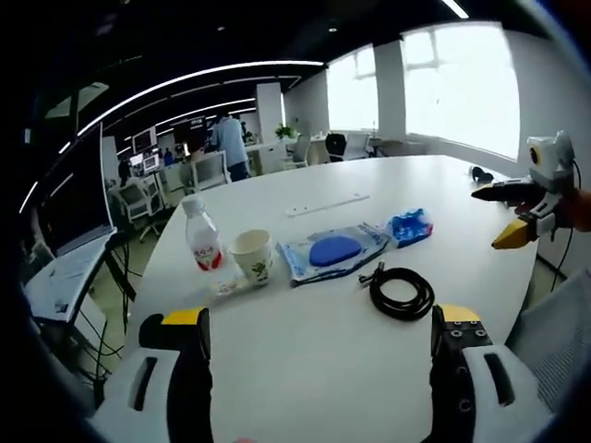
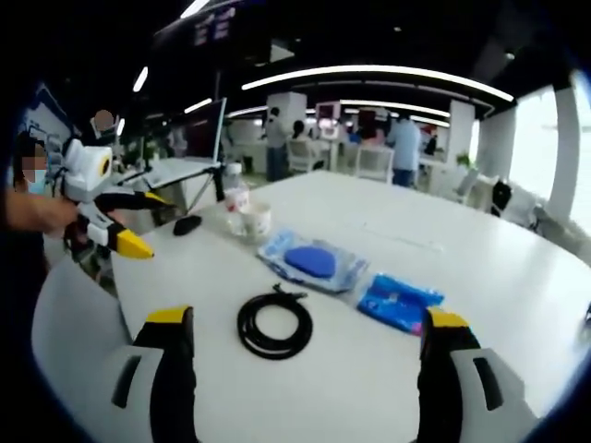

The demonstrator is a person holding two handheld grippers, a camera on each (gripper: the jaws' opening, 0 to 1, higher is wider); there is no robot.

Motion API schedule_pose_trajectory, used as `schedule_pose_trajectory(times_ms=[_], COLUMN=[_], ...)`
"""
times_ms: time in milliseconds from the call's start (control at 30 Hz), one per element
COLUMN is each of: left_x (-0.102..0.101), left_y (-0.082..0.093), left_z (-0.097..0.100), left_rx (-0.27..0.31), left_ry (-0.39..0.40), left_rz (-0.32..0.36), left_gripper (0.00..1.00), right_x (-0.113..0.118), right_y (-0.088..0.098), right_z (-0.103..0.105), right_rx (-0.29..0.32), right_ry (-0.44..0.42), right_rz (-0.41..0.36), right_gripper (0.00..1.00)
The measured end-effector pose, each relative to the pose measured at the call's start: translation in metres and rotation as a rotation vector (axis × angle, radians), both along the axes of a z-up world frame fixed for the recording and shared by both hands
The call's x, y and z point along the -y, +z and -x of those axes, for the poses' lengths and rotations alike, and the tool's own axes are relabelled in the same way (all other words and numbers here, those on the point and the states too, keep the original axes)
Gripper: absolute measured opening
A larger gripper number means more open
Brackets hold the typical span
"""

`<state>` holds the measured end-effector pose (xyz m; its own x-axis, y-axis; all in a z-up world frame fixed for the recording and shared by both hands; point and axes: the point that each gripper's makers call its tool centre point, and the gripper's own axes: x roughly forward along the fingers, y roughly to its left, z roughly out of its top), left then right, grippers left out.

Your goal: Arrange the tabletop items into an orderly group along one side of the table until the central work area is clear of visible clutter.

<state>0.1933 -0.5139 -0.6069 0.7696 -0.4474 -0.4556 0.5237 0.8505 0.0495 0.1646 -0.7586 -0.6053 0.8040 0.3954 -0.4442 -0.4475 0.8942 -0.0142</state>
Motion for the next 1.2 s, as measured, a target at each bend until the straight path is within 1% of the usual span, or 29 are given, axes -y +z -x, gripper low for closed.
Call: schedule_pose_trajectory(times_ms=[167, 233, 333, 500, 700, 933, 1200], left_x=[-0.003, -0.004, -0.008, -0.013, -0.016, -0.02, -0.023], left_y=[0.0, -0.002, -0.002, -0.004, -0.005, -0.006, -0.012], left_z=[0.004, 0.005, 0.007, 0.013, 0.019, 0.026, 0.035], left_rx=[0.001, -0.011, -0.005, -0.003, 0.006, 0.013, 0.012], left_ry=[0.026, 0.037, 0.05, 0.066, 0.07, 0.068, 0.064], left_rz=[0.017, 0.024, 0.028, 0.033, 0.03, 0.025, 0.015], left_gripper=[0.98, 0.98, 0.98, 0.98, 0.98, 0.98, 0.98], right_x=[0.002, 0.004, 0.007, 0.009, 0.005, 0.003, 0.001], right_y=[-0.003, -0.004, -0.005, -0.009, -0.014, -0.021, -0.023], right_z=[0.006, 0.008, 0.01, 0.015, 0.024, 0.033, 0.038], right_rx=[-0.001, 0.004, 0.002, -0.001, 0.002, -0.01, -0.02], right_ry=[-0.017, -0.03, -0.048, -0.064, -0.075, -0.086, -0.092], right_rz=[-0.008, 0.001, -0.015, -0.01, -0.005, 0.0, -0.001], right_gripper=[1.0, 1.0, 1.0, 1.0, 1.0, 1.0, 1.0])
